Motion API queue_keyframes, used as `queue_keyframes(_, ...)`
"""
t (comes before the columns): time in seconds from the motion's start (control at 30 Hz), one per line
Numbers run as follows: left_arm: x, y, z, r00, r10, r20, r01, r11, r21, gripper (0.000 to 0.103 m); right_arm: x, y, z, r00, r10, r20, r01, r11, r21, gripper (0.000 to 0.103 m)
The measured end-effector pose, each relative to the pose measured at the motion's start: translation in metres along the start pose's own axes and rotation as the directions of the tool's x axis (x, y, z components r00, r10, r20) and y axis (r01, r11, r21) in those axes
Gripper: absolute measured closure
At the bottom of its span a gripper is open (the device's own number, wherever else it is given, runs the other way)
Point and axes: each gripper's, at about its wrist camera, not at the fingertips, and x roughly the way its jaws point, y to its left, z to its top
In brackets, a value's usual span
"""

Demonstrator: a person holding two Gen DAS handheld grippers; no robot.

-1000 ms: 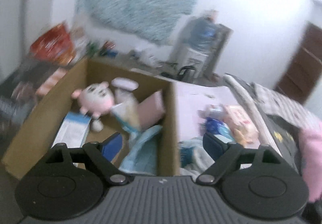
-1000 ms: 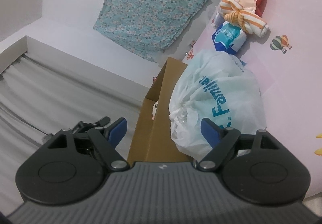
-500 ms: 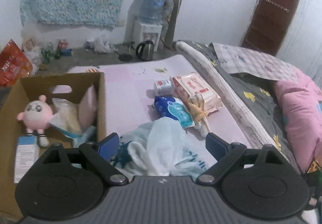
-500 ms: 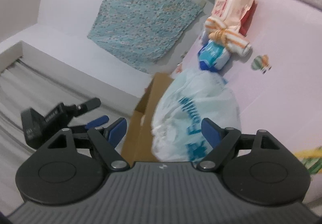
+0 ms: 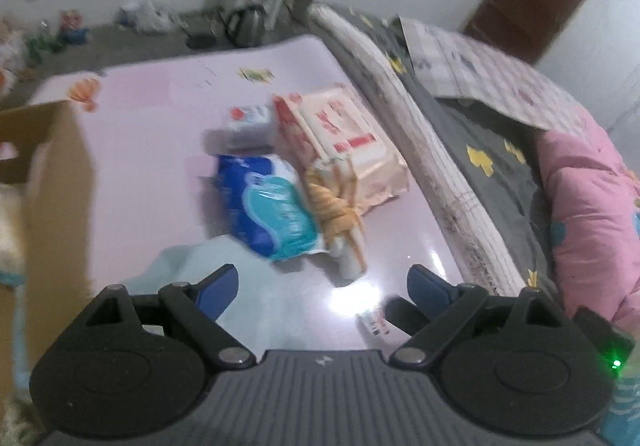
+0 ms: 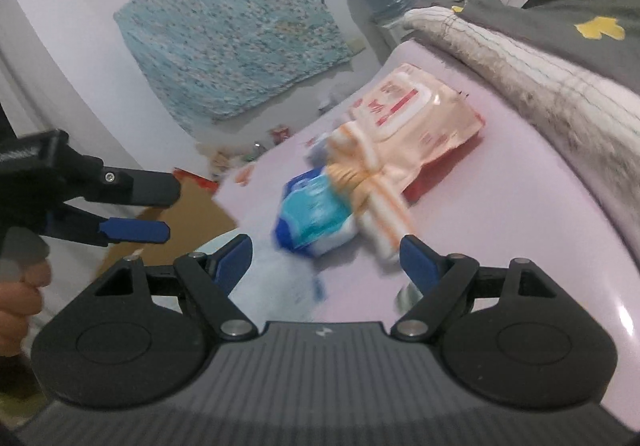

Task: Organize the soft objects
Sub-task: 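Move to the bed and grasp the orange-striped towel bundle with the right gripper, then close the left gripper on the striped bundle beside the right gripper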

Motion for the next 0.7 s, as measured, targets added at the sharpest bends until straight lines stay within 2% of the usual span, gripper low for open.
queue_keyframes(0.2, 0.062, -0.014, 0.027, 0.997, 0.014, -0.077, -0.014, 1.000, 0.003, 0.011, 0.050, -0.024, 0.020, 0.998, -0.048, -0.042, 0.047, 0.998, -0.034, 0.027)
queue_keyframes(0.3, 0.084, -0.015, 0.034, 0.998, 0.020, -0.066, -0.022, 0.999, -0.030, 0.013, 0.074, -0.028, 0.024, 0.997, -0.038, -0.068, 0.034, 0.998, -0.051, 0.031)
queue_keyframes(0.4, 0.099, -0.016, 0.038, 0.997, 0.004, -0.080, -0.009, 0.998, -0.059, 0.016, 0.092, -0.034, 0.026, 0.993, -0.039, -0.111, 0.035, 0.998, -0.046, 0.046)
queue_keyframes(0.43, 0.102, -0.017, 0.038, 0.996, 0.005, -0.085, -0.010, 0.998, -0.058, 0.016, 0.096, -0.035, 0.025, 0.991, -0.032, -0.126, 0.028, 0.999, -0.038, 0.058)
queue_keyframes(0.47, 0.105, -0.019, 0.037, 0.996, 0.012, -0.087, -0.016, 0.999, -0.048, 0.016, 0.100, -0.037, 0.023, 0.990, -0.027, -0.141, 0.023, 0.999, -0.029, 0.065)
queue_keyframes(0.57, 0.112, -0.023, 0.036, 0.995, 0.045, -0.093, -0.047, 0.999, -0.020, 0.017, 0.099, -0.040, 0.019, 0.990, 0.001, -0.140, -0.001, 1.000, 0.003, 0.072)
queue_keyframes(0.63, 0.116, -0.025, 0.035, 0.993, 0.054, -0.107, -0.056, 0.998, -0.015, 0.023, 0.094, -0.041, 0.015, 0.992, 0.012, -0.122, -0.009, 1.000, 0.027, 0.073)
queue_keyframes(0.7, 0.121, -0.027, 0.032, 0.988, 0.064, -0.144, -0.066, 0.998, -0.011, 0.039, 0.084, -0.039, 0.010, 0.995, 0.019, -0.095, -0.014, 0.999, 0.051, 0.074)
